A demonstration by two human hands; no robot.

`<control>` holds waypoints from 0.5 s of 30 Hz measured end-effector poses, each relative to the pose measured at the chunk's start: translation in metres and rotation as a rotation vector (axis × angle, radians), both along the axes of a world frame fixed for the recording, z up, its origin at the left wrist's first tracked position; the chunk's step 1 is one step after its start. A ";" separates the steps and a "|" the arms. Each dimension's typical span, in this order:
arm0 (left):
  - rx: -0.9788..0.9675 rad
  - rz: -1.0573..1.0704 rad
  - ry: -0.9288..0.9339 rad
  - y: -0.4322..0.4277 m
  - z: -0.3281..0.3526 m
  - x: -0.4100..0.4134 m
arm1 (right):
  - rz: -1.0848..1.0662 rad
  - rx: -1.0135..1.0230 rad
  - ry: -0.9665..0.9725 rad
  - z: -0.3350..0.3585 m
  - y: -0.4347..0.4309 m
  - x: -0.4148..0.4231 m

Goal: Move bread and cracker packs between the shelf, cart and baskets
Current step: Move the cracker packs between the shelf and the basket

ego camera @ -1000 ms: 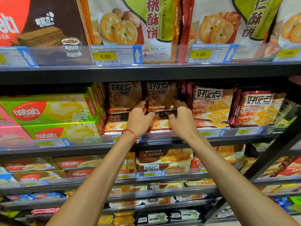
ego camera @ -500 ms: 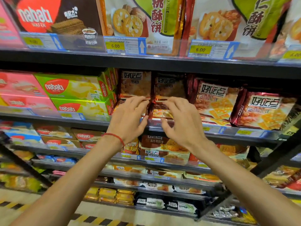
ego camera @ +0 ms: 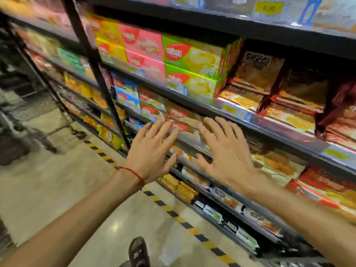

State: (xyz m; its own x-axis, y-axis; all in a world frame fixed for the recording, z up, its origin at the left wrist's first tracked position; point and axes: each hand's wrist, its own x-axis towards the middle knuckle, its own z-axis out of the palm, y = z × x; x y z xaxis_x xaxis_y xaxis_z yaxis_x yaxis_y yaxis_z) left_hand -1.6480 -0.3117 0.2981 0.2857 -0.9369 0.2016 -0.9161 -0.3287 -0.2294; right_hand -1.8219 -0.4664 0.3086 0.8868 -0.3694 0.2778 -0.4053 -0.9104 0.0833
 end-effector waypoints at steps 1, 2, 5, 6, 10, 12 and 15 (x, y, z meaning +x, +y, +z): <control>0.005 0.035 0.015 0.016 -0.004 0.008 | 0.036 -0.002 0.005 -0.003 0.010 0.014; 0.004 0.069 0.031 0.032 -0.009 0.017 | 0.072 0.000 0.009 -0.006 0.020 0.030; -0.020 0.163 0.079 0.080 -0.022 0.050 | 0.178 0.019 0.001 -0.017 0.054 0.083; -0.023 0.196 0.092 0.095 -0.027 0.063 | 0.212 0.028 -0.002 -0.022 0.066 0.102; -0.036 0.328 0.126 0.158 -0.041 0.127 | 0.312 0.041 0.020 -0.042 0.118 0.188; -0.028 0.382 0.135 0.192 -0.046 0.162 | 0.326 0.055 0.022 -0.048 0.148 0.234; 0.004 0.475 0.153 0.245 -0.056 0.214 | 0.350 0.091 0.032 -0.059 0.199 0.304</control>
